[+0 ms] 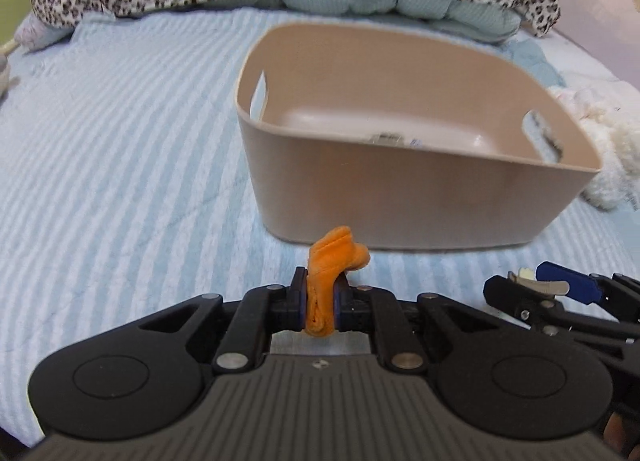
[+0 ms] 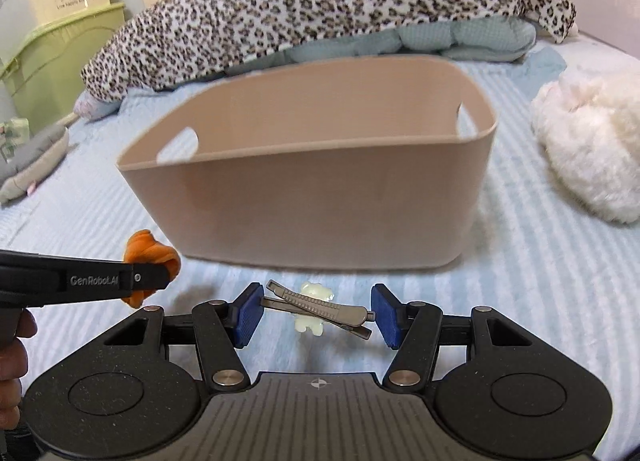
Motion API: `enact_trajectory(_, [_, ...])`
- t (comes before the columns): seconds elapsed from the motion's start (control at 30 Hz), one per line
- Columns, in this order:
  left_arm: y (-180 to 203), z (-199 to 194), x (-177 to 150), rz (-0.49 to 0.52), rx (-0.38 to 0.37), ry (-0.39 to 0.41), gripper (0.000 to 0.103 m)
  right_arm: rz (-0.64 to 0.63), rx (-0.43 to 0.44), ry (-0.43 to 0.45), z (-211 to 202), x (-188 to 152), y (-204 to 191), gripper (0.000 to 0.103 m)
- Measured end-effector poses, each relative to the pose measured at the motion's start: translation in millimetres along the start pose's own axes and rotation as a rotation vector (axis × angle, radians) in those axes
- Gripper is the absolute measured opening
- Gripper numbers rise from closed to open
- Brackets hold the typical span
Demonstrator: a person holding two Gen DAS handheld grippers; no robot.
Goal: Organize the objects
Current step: 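Grasp the orange plush with the left tool while the right tool holds the clip, then carry the plush and clip over the basket and release both inside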
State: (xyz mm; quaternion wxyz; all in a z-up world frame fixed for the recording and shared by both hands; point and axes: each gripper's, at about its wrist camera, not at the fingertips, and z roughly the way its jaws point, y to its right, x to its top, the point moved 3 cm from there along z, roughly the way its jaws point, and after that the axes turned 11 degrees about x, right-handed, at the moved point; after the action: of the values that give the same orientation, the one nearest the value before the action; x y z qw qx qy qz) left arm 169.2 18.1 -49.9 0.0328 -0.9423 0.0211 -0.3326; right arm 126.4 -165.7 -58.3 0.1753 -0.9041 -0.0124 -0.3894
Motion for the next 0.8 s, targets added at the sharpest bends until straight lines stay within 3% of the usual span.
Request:
enact_trajectory(0.43, [8,-65,43,0.023,-0.026,0.168,0.013,-0.040,0.048,0.154,-66,58,1,0.056])
enact_trajectory(0.57, [18,-69,63,0.047,-0.024,0.214,0.013,-0.054,0.044,0.211,-73,83,2,0.056])
enact_trajectory(0.8, [37,-46,95,0.090,-0.010,0.228,0.013,-0.049,0.030,0.272,-65,121,12,0.056])
